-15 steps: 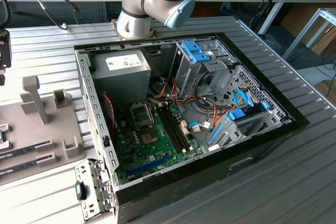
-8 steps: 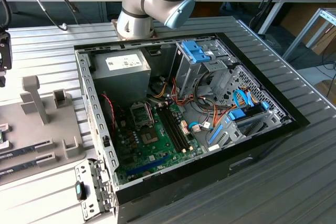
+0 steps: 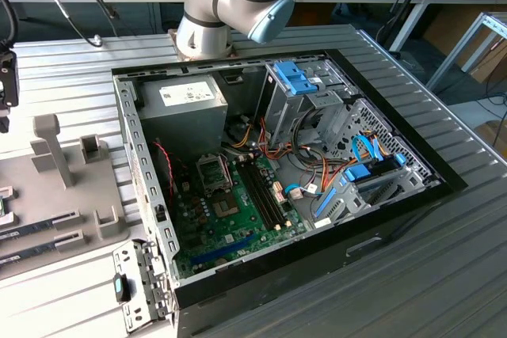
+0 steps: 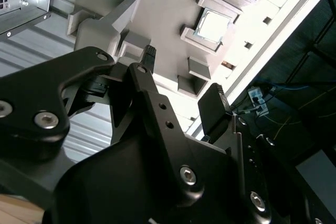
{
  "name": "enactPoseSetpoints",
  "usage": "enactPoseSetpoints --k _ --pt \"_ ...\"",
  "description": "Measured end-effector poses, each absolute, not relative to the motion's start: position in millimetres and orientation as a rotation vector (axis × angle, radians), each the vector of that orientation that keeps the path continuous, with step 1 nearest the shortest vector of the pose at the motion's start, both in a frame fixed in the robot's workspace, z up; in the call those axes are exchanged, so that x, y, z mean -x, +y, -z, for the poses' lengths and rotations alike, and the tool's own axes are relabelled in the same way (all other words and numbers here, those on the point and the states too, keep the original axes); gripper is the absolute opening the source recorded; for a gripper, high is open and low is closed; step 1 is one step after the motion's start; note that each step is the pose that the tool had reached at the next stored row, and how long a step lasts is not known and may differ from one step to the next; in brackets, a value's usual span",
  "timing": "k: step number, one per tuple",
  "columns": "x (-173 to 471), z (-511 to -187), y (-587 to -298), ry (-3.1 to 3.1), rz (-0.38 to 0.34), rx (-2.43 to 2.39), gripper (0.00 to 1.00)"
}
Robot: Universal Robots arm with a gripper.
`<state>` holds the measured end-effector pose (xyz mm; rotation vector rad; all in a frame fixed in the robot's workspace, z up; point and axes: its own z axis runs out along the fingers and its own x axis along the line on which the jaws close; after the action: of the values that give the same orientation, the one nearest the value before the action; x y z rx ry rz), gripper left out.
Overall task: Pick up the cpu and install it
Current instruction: 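Pick up the cpu and move it towards the insertion slot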
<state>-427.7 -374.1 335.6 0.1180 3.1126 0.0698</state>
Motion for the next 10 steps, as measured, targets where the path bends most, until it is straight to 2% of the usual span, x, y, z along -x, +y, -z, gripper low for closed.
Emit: enactPoseSetpoints --k 10 --pt "427.7 -332.0 -374.1 3.113 -0.070 -0.118 0.60"
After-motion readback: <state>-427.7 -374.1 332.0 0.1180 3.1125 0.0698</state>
